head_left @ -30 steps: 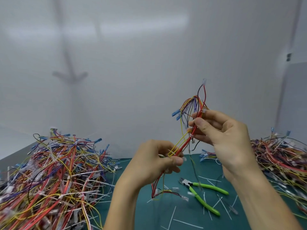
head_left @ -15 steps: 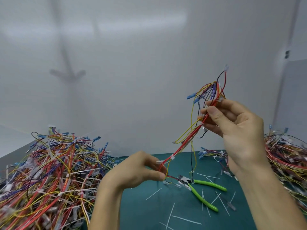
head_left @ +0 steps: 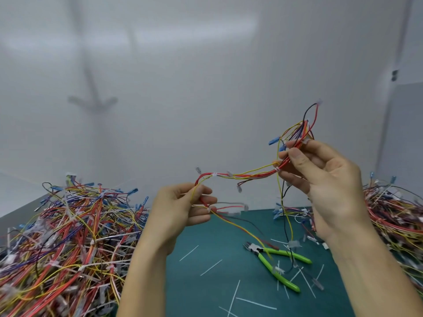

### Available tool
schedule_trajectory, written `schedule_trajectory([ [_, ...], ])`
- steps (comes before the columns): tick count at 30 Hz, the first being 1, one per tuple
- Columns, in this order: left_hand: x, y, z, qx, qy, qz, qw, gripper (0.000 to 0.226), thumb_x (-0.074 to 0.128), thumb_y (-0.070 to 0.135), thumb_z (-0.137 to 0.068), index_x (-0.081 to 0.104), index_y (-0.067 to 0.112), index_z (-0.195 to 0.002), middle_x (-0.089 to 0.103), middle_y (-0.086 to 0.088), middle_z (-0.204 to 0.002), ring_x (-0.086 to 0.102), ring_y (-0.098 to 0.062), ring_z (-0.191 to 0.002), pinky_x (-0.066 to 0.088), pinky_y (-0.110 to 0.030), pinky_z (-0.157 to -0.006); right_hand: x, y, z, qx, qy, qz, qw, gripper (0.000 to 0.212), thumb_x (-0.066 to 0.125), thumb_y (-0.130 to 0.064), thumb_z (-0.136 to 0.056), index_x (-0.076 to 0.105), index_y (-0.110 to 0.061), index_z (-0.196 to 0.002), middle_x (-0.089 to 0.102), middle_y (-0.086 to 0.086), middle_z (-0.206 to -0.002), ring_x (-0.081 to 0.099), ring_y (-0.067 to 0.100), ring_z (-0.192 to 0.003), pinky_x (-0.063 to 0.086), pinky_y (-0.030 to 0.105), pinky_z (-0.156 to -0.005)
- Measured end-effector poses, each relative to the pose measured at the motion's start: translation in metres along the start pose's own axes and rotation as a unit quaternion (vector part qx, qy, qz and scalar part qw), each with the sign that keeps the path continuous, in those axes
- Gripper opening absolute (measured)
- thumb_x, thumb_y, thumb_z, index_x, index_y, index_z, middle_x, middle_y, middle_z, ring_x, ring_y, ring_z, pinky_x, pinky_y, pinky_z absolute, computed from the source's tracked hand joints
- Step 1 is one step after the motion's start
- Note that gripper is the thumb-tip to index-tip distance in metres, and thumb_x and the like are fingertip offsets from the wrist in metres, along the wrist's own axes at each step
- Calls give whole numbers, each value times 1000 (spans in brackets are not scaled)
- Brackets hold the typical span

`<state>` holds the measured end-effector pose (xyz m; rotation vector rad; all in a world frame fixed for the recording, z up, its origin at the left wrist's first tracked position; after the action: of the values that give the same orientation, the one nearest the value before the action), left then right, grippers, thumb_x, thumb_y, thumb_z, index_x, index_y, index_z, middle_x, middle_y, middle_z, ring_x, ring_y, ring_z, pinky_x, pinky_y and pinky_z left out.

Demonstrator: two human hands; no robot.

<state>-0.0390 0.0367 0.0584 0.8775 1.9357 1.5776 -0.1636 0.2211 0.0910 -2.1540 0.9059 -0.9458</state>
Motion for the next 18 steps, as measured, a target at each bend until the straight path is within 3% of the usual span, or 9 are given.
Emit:
schedule_trajectory([
  [10,-3,9,5,2,-30,106,994,21,58,19,-94,73,5,-92,77,-13,-92,72,-15,-65,58,-19,-60,3,1,2,23,-25,0,999,13,60,-7,-93,71,-14,-96,75,-2,-76,71,9,-69,57,19,-61],
  [15,-6,9,4,7,-40,109,993,21,58,20,-92,72,4,-94,76,-15,-95,74,-20,-76,60,-22,-64,4,1,3,21,-37,-3,999,12,60,-7,-93,70,-13,-97,75,-1,-76,71,8,-67,56,18,-61],
  [18,-8,4,3,28,-48,40,998,18,58,14,-95,73,6,-98,77,-11,-95,73,-17,-84,59,-21,-71,3,1,3,11,-50,-5,999,13,60,-6,-92,70,-14,-95,75,-1,-76,71,9,-67,56,18,-61],
])
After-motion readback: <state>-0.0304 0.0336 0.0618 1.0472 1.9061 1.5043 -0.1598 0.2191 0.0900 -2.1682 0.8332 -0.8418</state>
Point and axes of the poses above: each hand's wrist, its own z-axis away from the middle knuckle, its own x-axis out of the palm, y = z × x, the point moved 1 cm from there along -z, towards the middle knuckle
